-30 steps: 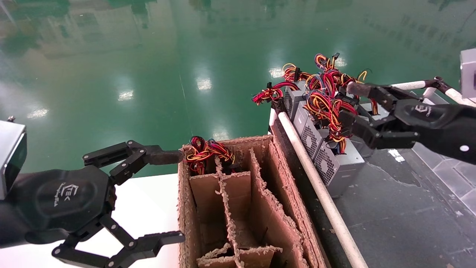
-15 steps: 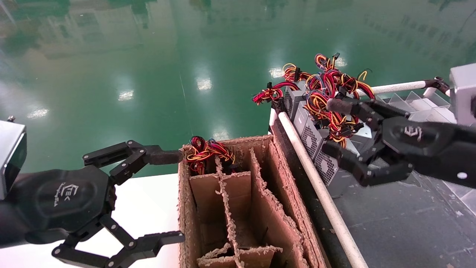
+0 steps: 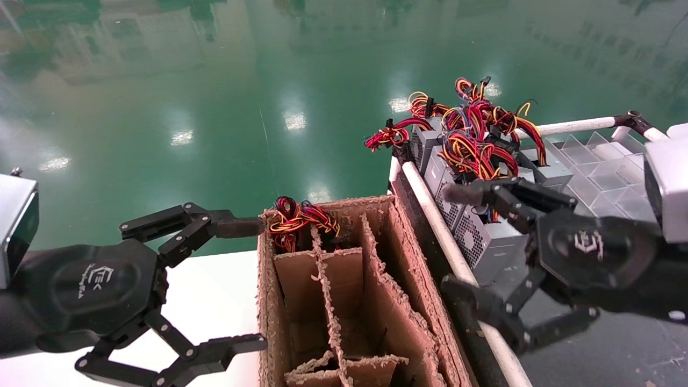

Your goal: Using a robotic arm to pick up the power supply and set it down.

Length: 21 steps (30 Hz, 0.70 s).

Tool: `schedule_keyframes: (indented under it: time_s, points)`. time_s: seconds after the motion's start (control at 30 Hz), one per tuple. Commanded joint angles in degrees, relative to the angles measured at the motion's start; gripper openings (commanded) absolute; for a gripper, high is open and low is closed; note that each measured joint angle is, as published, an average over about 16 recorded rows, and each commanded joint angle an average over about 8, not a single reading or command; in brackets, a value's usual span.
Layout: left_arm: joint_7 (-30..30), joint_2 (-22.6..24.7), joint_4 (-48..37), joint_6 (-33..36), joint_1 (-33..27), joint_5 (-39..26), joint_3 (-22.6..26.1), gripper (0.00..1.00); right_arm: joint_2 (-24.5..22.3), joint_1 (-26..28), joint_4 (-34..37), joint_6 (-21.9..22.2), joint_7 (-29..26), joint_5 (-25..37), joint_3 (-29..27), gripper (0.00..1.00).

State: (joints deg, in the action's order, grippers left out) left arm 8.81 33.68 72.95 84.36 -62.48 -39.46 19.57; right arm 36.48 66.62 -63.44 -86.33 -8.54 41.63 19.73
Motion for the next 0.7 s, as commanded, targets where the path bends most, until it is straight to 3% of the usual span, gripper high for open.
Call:
schedule_keyframes:
  time_s: [0.03, 0.37, 0.7]
  points:
    - [0.0, 0.0, 0.0, 0.0, 0.0, 0.0, 0.0, 1.0, -0.3, -1.1, -2.3, 0.1, -0.5, 0.1, -0.8, 1.0]
    - [0.0, 0.0, 0.0, 0.0, 0.0, 0.0, 0.0, 1.0, -1.6, -5.6, -11.3, 0.7, -2.4, 0.2, -4.1, 1.0]
    - [0.0, 0.0, 0.0, 0.0, 0.0, 0.0, 0.0, 1.0, -1.7, -5.7, -11.3, 0.7, -2.4, 0.2, -4.2, 1.0]
